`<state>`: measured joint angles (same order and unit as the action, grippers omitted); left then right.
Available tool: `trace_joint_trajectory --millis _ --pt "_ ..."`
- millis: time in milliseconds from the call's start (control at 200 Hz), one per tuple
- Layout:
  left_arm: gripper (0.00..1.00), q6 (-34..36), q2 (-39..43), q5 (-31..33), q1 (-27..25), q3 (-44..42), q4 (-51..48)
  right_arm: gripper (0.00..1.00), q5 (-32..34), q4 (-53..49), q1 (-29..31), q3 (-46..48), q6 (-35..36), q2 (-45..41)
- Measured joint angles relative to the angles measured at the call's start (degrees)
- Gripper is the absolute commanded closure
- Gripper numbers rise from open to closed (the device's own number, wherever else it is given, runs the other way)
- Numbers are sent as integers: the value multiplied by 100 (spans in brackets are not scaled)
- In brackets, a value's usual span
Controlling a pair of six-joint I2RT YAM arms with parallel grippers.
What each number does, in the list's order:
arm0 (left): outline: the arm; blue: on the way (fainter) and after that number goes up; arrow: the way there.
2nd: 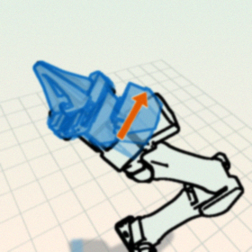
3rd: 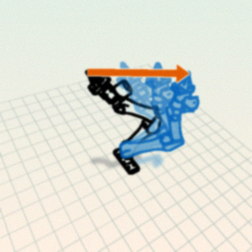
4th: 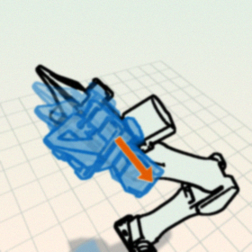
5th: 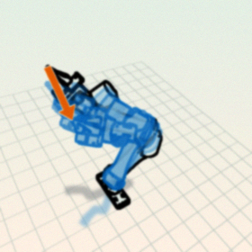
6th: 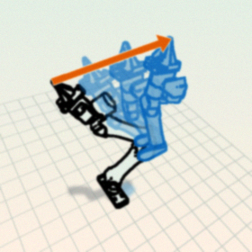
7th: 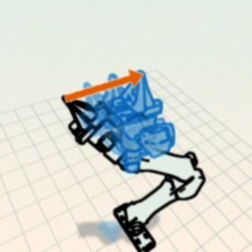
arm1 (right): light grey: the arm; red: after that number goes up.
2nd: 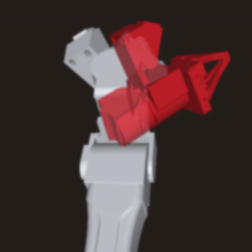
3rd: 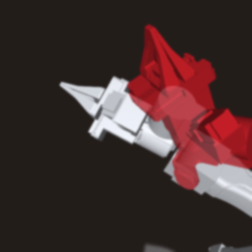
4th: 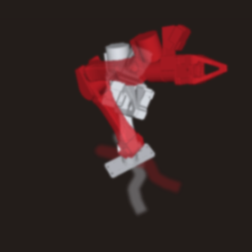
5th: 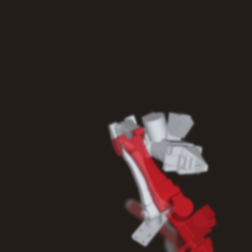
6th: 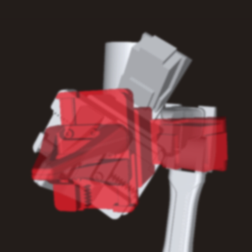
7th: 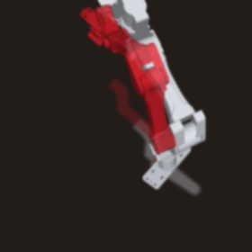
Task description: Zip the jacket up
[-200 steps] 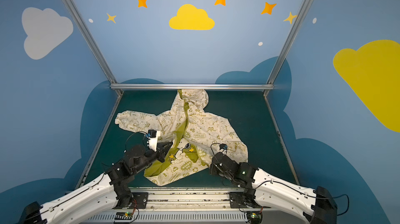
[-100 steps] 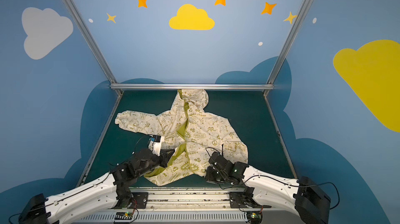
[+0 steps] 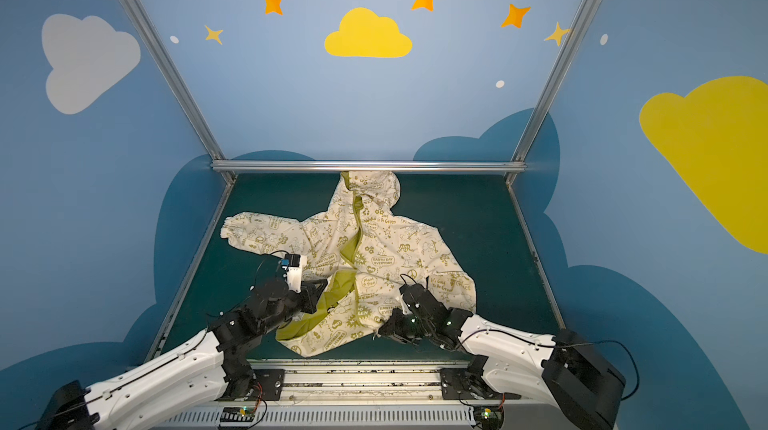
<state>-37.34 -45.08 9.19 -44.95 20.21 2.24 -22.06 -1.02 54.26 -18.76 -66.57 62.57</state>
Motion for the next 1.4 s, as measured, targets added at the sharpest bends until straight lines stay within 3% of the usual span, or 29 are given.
trace_joint_trajectory --millis 80,175,526,696,986,1207,1397 --pt "97 4 -192 -90 0 98 -4 57 138 -678 79 -208 177 9" --pt "97 20 -350 -177 4 166 -9 47 348 -1366 214 -664 450 4" --pt "97 149 -400 -352 236 262 -197 44 1545 -3829 1314 -2618 1635 564" --pt "96 221 -398 -529 518 262 -334 39 1665 -3786 1491 -3145 2173 697" --pt "97 396 -608 -866 1069 262 -295 35 1488 -2557 350 -2564 2463 1641" --pt "97 503 -1080 -1117 1333 337 -127 36 1276 -1998 -490 -2208 2844 2096" --pt "97 656 -1827 -1316 1534 680 223 36 839 -1521 -1360 -2439 3497 2535"
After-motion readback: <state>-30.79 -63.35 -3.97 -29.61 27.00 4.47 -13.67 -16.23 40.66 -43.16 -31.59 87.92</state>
